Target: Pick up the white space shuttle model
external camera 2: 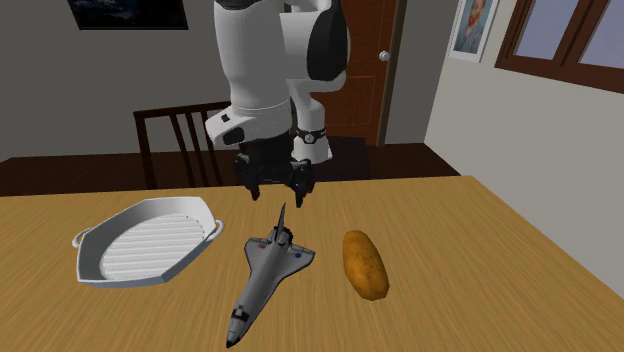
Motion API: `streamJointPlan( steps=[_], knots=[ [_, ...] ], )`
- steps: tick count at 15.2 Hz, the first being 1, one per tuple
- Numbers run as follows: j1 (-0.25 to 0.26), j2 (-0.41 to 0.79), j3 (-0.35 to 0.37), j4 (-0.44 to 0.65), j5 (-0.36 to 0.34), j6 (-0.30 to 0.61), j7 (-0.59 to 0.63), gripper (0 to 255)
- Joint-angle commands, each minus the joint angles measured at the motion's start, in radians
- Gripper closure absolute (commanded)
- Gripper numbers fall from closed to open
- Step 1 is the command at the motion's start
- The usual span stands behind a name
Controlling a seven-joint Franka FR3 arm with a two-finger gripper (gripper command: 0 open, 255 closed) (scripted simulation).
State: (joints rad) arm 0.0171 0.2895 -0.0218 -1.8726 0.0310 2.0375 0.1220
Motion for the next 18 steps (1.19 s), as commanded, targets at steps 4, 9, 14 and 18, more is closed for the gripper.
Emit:
streamJointPlan(
  steps=[4,9,14,18],
  knots=[
    [0.002,0.203,-0.005,0.237,-0.014,-0.011,0.014,0],
    [0.003,0.301,-0.007,0.339,-0.019,-0.005,0.019,0],
    [0.003,0.338,-0.007,0.320,-0.018,0.050,0.018,0],
    [0.003,0.336,-0.007,0.317,-0.018,0.051,0.018,255]
  ],
)
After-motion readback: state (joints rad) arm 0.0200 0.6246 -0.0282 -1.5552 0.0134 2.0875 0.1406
